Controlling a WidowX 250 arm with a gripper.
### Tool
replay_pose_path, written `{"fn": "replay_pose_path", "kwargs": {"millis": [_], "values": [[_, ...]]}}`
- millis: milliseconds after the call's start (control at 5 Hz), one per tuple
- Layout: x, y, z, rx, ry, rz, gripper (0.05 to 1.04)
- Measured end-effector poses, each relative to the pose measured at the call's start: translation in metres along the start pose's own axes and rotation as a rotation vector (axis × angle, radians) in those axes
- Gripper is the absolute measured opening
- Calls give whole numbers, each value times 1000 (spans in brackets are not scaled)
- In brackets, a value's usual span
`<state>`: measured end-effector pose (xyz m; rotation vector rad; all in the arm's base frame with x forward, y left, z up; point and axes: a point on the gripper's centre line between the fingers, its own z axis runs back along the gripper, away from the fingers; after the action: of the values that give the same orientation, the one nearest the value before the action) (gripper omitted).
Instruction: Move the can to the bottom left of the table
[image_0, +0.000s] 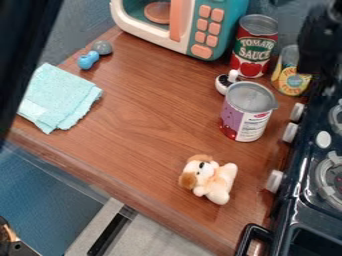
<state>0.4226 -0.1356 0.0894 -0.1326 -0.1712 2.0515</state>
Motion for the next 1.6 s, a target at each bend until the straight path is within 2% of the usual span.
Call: {"fn": "replay_pose_path", "kwargs": {"millis": [200, 400, 600, 800, 1200, 1600], "values": [[5, 9, -13, 34, -8, -1, 998], [29, 11, -27, 57, -32, 52, 999], [52, 16, -39, 79, -81, 75, 999], [75, 14, -28, 72, -82, 136, 999], [122, 14, -24, 75, -113, 227, 998], [166, 29, -34, 97, -190, 306, 999]]}}
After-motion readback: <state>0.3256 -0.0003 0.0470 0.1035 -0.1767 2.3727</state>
